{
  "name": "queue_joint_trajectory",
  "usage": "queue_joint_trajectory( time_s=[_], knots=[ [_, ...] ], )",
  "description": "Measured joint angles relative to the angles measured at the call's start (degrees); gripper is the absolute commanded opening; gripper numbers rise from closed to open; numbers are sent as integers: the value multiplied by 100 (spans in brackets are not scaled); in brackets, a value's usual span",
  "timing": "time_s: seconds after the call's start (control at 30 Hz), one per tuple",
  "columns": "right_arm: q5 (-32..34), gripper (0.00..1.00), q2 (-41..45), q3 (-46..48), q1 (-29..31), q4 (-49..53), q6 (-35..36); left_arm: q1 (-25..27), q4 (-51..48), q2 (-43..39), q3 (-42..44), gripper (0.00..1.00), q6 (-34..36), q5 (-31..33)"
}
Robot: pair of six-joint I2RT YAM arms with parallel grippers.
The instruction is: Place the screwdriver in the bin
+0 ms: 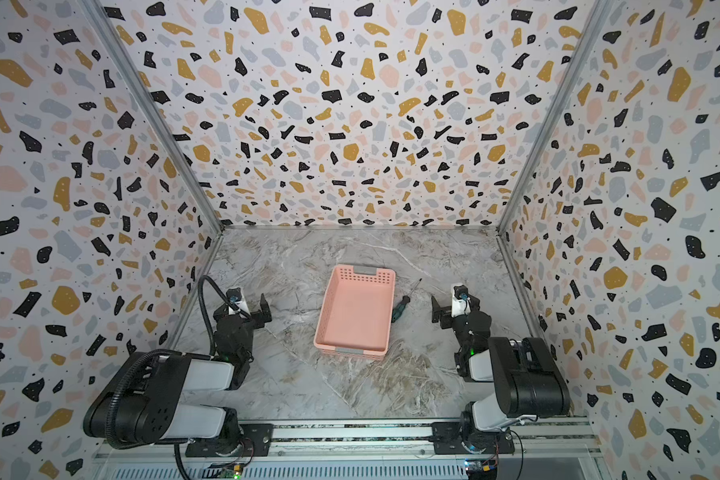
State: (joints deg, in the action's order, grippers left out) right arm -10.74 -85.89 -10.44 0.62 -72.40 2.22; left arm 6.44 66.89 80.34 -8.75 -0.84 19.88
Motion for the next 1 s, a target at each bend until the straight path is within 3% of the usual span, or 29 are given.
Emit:
queue_joint_trajectory(
  time_s=[1.0],
  knots=[
    [103,99,0,-2,111,37,46,0,0,0,0,100,-4,17]
  ],
)
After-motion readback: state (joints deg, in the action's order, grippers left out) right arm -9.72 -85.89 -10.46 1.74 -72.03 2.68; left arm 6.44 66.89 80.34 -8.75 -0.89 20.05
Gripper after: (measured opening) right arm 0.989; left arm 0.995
